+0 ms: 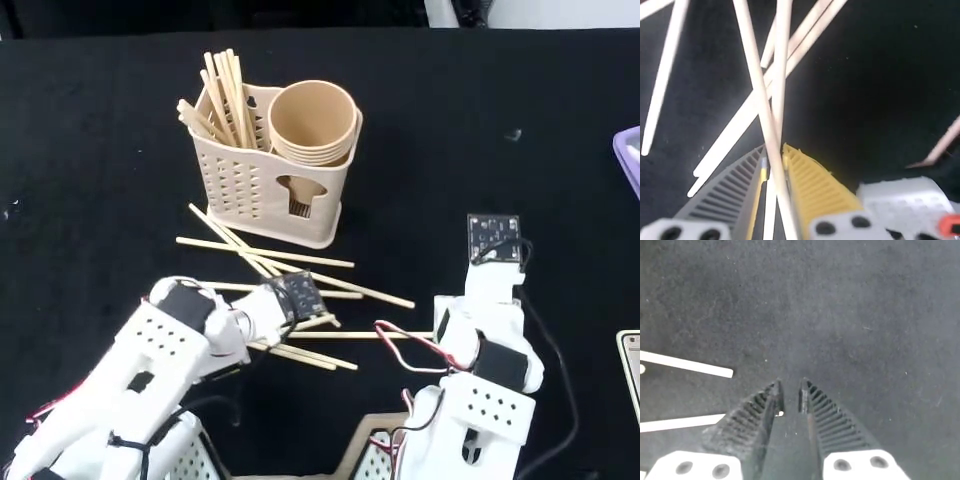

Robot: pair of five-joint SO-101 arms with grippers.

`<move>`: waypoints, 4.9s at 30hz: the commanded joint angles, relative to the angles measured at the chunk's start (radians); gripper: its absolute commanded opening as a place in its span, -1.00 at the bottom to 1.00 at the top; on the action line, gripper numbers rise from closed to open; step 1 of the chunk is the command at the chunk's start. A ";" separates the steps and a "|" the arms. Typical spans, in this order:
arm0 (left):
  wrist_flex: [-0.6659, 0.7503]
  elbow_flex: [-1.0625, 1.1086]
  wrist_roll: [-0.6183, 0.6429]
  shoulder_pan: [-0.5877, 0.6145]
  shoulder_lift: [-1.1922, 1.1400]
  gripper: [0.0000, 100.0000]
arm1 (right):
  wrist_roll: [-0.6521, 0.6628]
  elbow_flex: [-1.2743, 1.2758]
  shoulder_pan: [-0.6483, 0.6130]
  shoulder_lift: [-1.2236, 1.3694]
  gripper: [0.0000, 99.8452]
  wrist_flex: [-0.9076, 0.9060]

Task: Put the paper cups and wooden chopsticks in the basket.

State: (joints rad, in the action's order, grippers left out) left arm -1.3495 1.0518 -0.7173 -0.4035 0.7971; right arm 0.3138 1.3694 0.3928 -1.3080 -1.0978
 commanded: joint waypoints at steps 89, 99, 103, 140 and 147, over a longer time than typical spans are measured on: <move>0.123 0.074 -0.158 -0.004 0.011 -0.94 | -0.028 0.051 -0.017 -0.025 -0.86 0.080; -0.103 -0.027 -0.221 -0.027 0.014 -0.94 | -0.028 0.053 -0.017 -0.025 -0.86 0.081; -0.141 0.016 -0.256 -0.090 0.015 -0.94 | -0.028 0.051 -0.017 -0.027 -0.86 0.080; 0.342 0.268 -0.209 0.007 0.014 -0.79 | -0.028 0.053 -0.017 -0.027 -0.86 0.080; 0.178 0.177 -0.216 0.005 0.014 -0.94 | -0.028 0.054 -0.017 -0.027 -0.85 0.081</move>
State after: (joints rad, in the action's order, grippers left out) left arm -1.0902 1.3126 -0.9352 -0.4035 0.7986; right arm 0.2954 1.4277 0.3928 -1.3080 -1.0365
